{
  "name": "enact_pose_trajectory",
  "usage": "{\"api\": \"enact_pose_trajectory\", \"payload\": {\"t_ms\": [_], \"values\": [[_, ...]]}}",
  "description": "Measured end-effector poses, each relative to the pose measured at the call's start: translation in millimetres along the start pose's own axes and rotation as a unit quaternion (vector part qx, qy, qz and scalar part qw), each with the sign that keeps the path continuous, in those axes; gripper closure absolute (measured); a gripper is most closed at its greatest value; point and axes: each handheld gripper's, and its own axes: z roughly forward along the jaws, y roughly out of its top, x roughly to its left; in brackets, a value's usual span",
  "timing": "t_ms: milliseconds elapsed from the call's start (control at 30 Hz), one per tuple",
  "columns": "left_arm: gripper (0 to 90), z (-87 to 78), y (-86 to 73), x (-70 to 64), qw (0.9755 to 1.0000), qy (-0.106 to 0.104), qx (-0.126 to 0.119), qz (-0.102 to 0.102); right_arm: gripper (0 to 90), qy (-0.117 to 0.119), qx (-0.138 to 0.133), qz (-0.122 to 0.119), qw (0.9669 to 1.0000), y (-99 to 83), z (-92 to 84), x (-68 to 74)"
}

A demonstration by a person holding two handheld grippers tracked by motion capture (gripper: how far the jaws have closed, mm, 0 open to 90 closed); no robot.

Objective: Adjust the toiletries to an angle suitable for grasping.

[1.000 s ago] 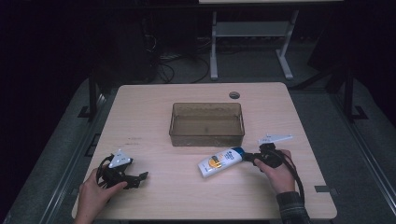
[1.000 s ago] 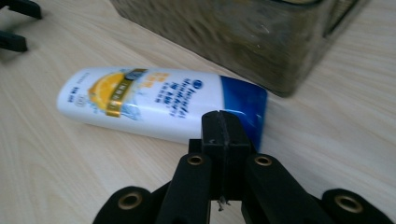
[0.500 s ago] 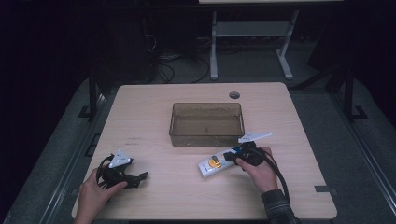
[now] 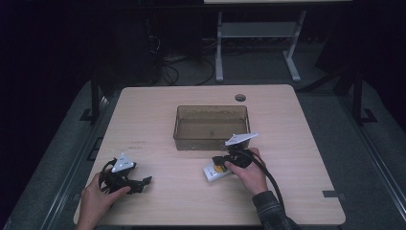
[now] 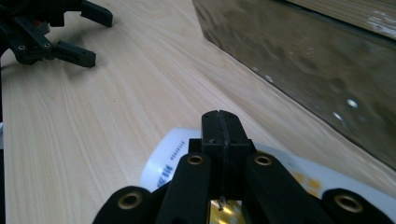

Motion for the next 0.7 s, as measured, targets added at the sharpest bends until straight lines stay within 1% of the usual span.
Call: {"api": "enact_pose_trajectory", "payload": {"t_ms": [133, 167, 333, 433, 500, 567, 700], "values": [[13.1, 0.0, 0.0, 0.0, 1.0, 0.0, 0.0, 0.0, 90.0, 0.005, 0.007, -0.009, 0.9999, 6.9, 13.5, 6.0], [13.1, 0.0, 0.0, 0.0, 1.0, 0.0, 0.0, 0.0, 90.0, 0.005, 0.007, -0.009, 0.9999, 6.9, 13.5, 6.0], [13.1, 0.0, 0.0, 0.0, 1.0, 0.0, 0.0, 0.0, 90.0, 0.005, 0.013, -0.012, 0.9998, 13.4, 26.3, 9.5], [13.1, 0.0, 0.0, 0.0, 1.0, 0.0, 0.0, 0.0, 90.0, 0.005, 0.016, -0.005, 0.9999, 14.4, 32.3, 8.5], [13.1, 0.0, 0.0, 0.0, 1.0, 0.0, 0.0, 0.0, 90.0, 0.001, 0.028, -0.002, 0.9996, 13.4, 38.0, 7.7], [13.1, 0.0, 0.0, 0.0, 1.0, 0.0, 0.0, 0.0, 90.0, 0.001, 0.033, -0.002, 0.9994, 13.0, 39.1, 8.0], [13.1, 0.0, 0.0, 0.0, 1.0, 0.0, 0.0, 0.0, 90.0, 0.0, 0.045, -0.01, 0.999, 11.3, 40.5, 8.2]]}}
